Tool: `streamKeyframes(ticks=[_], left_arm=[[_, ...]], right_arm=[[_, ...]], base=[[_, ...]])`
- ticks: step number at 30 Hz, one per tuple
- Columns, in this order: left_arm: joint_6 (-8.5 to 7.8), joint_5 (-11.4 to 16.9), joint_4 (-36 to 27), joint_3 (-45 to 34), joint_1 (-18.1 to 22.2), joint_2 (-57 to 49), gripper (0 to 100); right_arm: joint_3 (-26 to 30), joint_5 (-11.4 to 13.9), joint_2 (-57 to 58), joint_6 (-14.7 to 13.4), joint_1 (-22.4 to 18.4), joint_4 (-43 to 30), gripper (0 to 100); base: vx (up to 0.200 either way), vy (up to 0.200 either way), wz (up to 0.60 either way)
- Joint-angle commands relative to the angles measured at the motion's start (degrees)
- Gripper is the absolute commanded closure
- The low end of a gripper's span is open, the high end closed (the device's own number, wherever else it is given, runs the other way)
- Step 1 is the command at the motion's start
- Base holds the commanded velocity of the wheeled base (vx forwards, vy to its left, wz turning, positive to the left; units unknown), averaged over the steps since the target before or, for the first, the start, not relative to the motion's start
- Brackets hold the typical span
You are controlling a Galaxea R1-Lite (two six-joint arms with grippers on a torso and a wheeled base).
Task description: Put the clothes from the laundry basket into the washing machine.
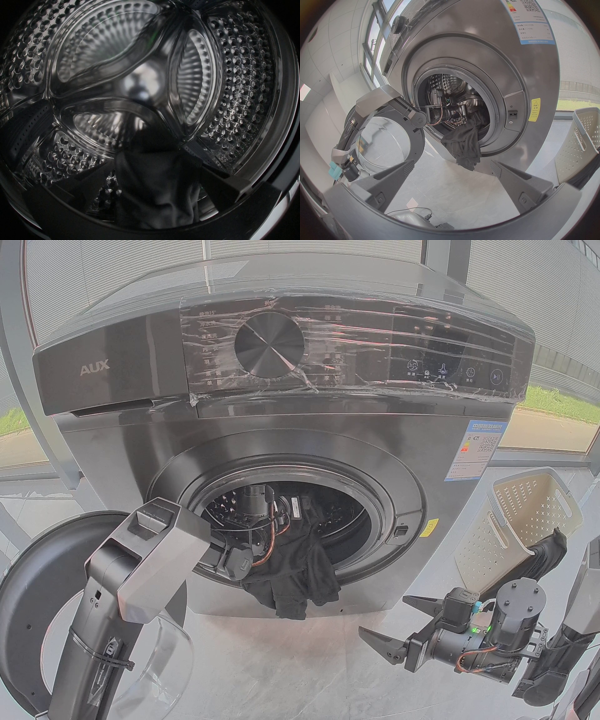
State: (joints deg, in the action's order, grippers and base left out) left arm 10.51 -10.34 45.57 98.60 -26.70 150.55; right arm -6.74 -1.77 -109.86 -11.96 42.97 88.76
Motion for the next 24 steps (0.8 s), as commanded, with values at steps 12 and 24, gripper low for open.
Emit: streamKeyframes(ticks=[12,24], left_arm=[[-2.33,7.53,-0.83,-17.91,-2.22,-7.29,0],[-4.97,8.05,-1.97,-20.02,-2.22,-6.24,0]], right_arm=[[-0.03,0.01,-0.09,0.01,0.09,0.01,0],[-0.11,0.01,-0.35,0.01,0.09,0.01,0]], base=[[0.000,0.000,0.00],[0.000,0.000,0.00]])
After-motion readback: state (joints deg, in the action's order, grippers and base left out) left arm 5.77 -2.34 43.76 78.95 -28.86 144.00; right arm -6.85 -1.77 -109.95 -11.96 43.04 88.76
